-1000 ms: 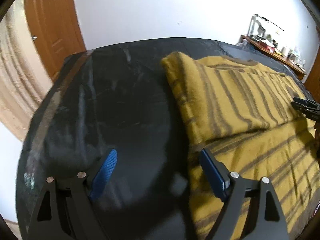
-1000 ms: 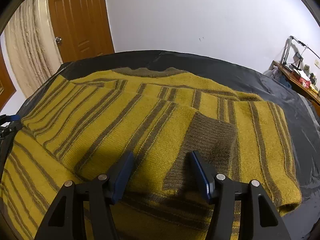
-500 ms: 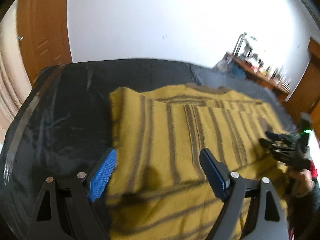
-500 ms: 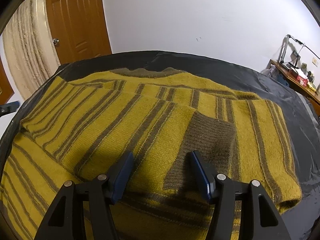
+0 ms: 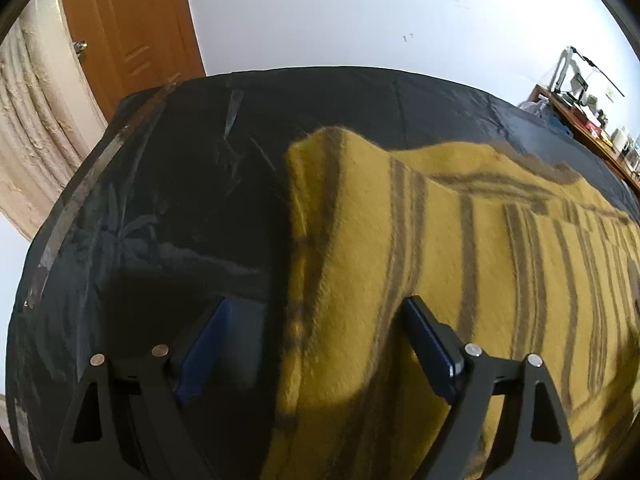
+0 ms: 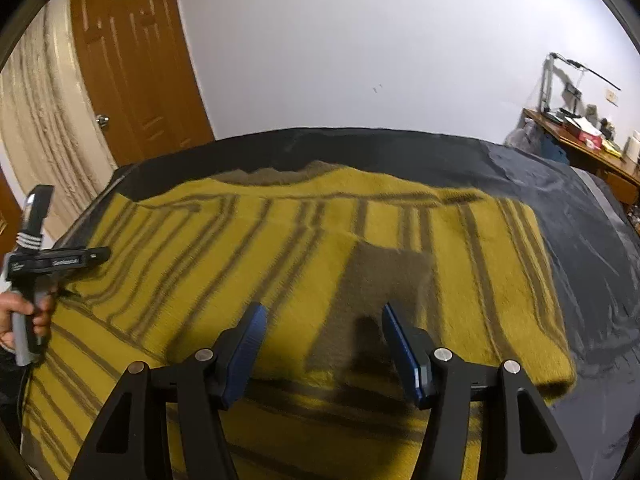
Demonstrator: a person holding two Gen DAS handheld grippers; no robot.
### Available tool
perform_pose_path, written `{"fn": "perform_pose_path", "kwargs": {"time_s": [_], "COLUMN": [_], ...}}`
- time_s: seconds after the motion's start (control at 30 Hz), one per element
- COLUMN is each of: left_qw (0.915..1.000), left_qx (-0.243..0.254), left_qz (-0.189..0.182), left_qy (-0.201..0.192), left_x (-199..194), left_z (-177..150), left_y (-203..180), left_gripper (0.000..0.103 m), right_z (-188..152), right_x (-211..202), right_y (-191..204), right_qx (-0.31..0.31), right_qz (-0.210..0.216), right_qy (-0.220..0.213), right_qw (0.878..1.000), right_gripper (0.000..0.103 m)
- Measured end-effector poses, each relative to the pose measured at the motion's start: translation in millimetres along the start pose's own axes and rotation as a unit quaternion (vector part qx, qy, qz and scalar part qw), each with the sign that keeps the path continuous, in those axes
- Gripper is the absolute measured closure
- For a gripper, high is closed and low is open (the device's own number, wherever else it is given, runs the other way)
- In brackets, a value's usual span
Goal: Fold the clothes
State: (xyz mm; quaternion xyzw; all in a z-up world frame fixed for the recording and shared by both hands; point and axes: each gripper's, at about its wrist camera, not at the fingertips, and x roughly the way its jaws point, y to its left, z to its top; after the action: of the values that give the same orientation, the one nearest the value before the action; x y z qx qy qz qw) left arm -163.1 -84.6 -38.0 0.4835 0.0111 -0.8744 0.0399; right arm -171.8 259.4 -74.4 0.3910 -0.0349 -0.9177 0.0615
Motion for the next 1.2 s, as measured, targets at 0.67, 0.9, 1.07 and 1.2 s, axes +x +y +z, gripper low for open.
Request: {"fn": "perform_pose_path", "kwargs": {"time_s": [0.67, 0.9, 1.07, 1.2], "left_qw": [0.9991, 0.9971, 0.9975, 0.9979], "left_qx": [0.005, 0.056, 0.055, 0.021], "left_qz": [0.035, -0.037, -0.043, -0.061], "left_qy": [-0.025, -0.036, -0.007, -0.004], "left_x": [3.0, -46.1, -26.2, -19.2], "left_z": [13.7, -28.2, -47.2, -43.7], "left_y": [7.4, -10.7, -9.4, 4.4], "left_gripper": [0.001, 0.001, 0.001, 0.000], "right_z": [-9.0, -33.6, -54.1, -56.6], "right_x": [10.6, -32.3, -15.0, -14.0], "right_y": [12.0, -11.5, -16.1, -14.0], "right_qx": [-0.030, -0.023, -0.028, -0.037], "right_qz": [-0.035, -0.042, -0.049, -0.057], "right_qy": [0.027, 0.025, 0.064, 0.058], "right_qw": [0.999, 0.999, 0.996, 0.996], "right_gripper": [0.036, 0.036, 0.033, 0.030]}}
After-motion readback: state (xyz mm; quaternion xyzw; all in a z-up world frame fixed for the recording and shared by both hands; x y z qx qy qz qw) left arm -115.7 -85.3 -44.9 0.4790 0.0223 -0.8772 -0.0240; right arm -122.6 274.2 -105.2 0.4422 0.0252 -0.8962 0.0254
